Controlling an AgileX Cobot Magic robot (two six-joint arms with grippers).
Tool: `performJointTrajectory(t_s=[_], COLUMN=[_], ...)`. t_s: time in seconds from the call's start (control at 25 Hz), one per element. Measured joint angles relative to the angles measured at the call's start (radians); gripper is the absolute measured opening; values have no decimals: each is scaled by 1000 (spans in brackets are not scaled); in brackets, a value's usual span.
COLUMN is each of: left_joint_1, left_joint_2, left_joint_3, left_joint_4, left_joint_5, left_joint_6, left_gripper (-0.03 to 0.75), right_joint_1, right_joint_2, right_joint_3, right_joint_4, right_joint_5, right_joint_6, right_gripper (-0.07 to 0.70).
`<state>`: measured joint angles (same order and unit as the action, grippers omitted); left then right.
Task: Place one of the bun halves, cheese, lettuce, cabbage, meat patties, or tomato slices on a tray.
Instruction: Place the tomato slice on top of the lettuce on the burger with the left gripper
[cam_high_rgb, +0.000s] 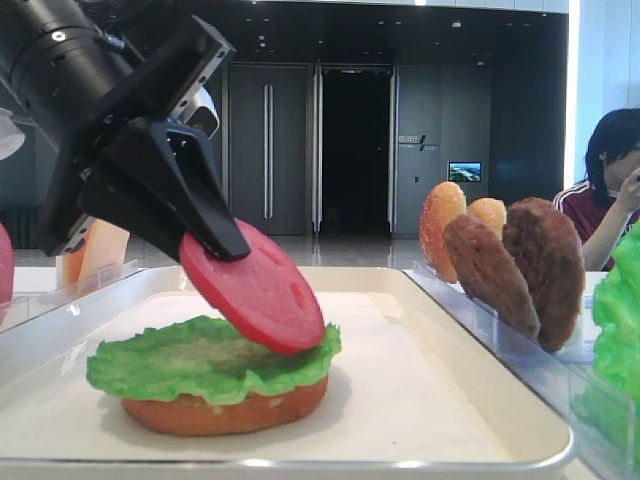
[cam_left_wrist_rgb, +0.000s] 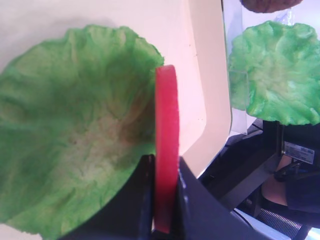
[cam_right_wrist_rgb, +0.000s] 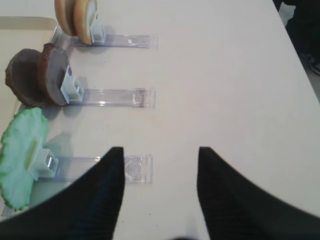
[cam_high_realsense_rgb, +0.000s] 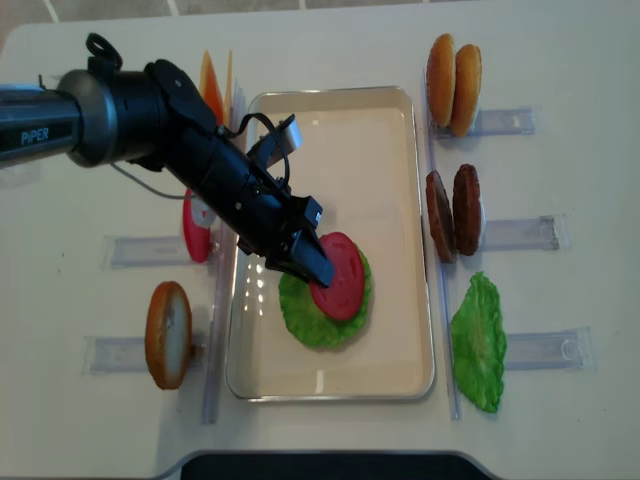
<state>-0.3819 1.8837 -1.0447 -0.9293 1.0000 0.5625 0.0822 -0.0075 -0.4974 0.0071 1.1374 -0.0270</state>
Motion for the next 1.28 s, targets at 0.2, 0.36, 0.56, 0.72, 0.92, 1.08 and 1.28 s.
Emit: performJointTrajectory(t_s=[0.2,0.36,0.56,0.72,0.92,1.08,1.28], left_joint_1=[0,0,0,0,0,0,0], left_joint_2=[0,0,0,-19,-54,-76,-117], left_joint_3=[0,0,0,-10,-65,-111,-178], left_joint_4=[0,0,9,72,179,275,439], left_joint_5=[-3,-10,-12,-1,76,149,192], left_joint_6=[0,-15,-42,-106,-219,-296,-417], left_gripper=[111,357,615,645,647,647,647], right_joint_1=[0,0,0,0,0,0,0], right_joint_2=[0,0,0,0,0,0,0], right_joint_3=[0,0,0,0,0,0,0], right_joint_4=[0,0,0,0,0,0,0], right_joint_5=[0,0,0,0,0,0,0], right_joint_6=[0,0,0,0,0,0,0], right_gripper=[353,353,353,353,353,353,353])
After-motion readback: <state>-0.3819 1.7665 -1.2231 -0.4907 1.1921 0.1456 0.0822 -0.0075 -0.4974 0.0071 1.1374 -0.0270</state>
